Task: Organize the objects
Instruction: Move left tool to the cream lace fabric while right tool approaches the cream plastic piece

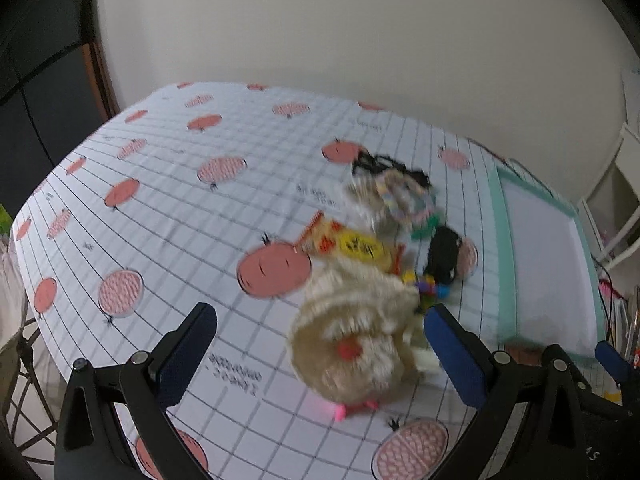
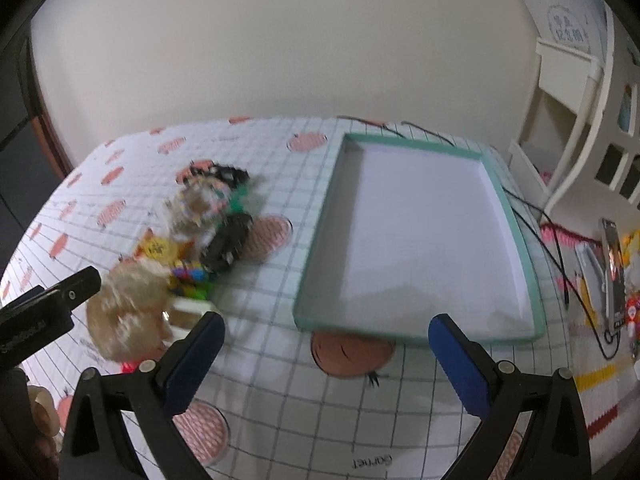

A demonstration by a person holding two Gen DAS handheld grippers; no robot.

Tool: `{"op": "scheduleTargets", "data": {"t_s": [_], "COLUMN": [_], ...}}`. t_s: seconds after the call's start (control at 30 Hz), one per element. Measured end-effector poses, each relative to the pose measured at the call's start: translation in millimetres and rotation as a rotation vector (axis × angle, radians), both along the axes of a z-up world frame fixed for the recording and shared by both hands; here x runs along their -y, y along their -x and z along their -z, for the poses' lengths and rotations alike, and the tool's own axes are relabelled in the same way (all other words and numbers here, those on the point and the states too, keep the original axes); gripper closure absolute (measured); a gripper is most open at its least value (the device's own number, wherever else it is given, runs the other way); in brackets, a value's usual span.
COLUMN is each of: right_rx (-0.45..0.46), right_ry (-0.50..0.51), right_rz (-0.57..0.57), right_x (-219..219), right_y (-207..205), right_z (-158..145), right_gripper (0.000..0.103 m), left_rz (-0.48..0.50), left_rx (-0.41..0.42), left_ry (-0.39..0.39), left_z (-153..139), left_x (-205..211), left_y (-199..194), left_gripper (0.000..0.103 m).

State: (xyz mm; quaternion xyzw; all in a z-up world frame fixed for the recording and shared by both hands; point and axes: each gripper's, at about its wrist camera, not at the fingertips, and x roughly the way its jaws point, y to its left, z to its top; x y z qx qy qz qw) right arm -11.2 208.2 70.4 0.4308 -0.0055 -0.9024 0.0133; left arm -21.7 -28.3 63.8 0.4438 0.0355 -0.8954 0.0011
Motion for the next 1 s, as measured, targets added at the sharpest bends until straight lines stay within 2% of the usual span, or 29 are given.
{"op": "scheduleTargets", "data": {"t_s": [0.1,0.2,0.33,0.43,0.63,0.87,1.0], "right_rx": [-0.021,-0.019,-0.007,0.005,0.044,0.101,0.168], "right_ry": [0.011,0.026,0.068,0.073,0.097,0.058,0.060], "right_rz": [-0.011,-0.038,-0.062,-0.085,-0.110,-0.140,-0.136], "right_x": [3,10,19,29,47,58,58], "right_y": [6,13,24,33,52,59,59], "right_z": [-8,-13,-17,-20,-22,-1,16], "right_gripper": [0.000,0.000,0.000,0.000,0.000,0.000,0.004], "left_rz": [-0.021,-0.033,-0.059,-0.070,-0.085,-0.101,-0.112], "left_rx": [-0.023,-0.011,0.003,0.024,0.082,0.114,0.185], "left_ry": [-0.035,-0.061,-0.046,-0.040,-0.091,-0.154,-0.191], "left_z": [-9,-14,-19,-21,-25,-17,-2], "left_x": [7,13,19,22,28,35,40], "left_y": [7,16,24,33,56,66,64], "left_gripper": [0.000,0.000,0.000,0.000,0.000,0.000,0.000]}}
